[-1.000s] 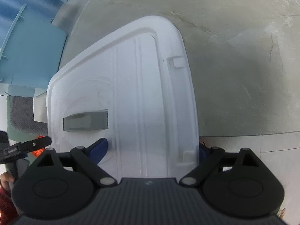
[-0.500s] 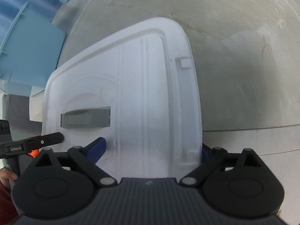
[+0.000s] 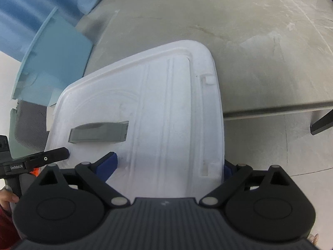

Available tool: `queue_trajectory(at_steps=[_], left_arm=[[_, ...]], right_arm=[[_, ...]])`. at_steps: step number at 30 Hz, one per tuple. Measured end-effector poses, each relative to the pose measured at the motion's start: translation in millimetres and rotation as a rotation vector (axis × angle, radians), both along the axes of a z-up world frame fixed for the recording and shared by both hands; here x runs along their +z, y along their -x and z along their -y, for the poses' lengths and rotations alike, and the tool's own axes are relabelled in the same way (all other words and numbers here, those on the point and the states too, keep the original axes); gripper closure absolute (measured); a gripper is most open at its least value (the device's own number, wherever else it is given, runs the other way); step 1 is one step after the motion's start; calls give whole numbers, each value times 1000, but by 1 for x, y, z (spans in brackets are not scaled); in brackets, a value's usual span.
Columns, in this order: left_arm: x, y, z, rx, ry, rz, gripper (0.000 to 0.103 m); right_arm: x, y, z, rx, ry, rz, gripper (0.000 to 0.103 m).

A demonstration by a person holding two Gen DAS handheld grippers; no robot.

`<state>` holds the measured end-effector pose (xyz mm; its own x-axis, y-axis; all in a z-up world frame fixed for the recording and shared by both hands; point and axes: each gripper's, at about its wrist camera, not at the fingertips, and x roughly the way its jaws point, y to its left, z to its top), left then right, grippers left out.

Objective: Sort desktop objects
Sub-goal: 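Carry the raised white lid with both tools over the blue tub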

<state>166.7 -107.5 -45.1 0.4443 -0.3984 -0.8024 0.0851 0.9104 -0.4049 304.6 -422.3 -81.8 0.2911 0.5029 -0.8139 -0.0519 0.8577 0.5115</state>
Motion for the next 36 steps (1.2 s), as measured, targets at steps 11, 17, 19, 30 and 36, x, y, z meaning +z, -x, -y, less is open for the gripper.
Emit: queue_trajectory(at_steps=[11, 17, 19, 30, 36], left_arm=[[44, 69, -49, 10, 7, 97, 0], [66, 106, -91, 16, 7, 140, 0], [73, 119, -110, 17, 4, 149, 0], [110, 187, -212, 21, -10, 200, 0], [127, 209, -253, -1, -7, 208, 0]], right_arm=[[42, 57, -6, -11, -2, 115, 7], [62, 89, -30, -1, 18, 179, 7], [63, 99, -39, -6, 6, 180, 7], [84, 156, -91, -24, -8, 264, 7], [98, 184, -120, -49, -11, 285, 7]])
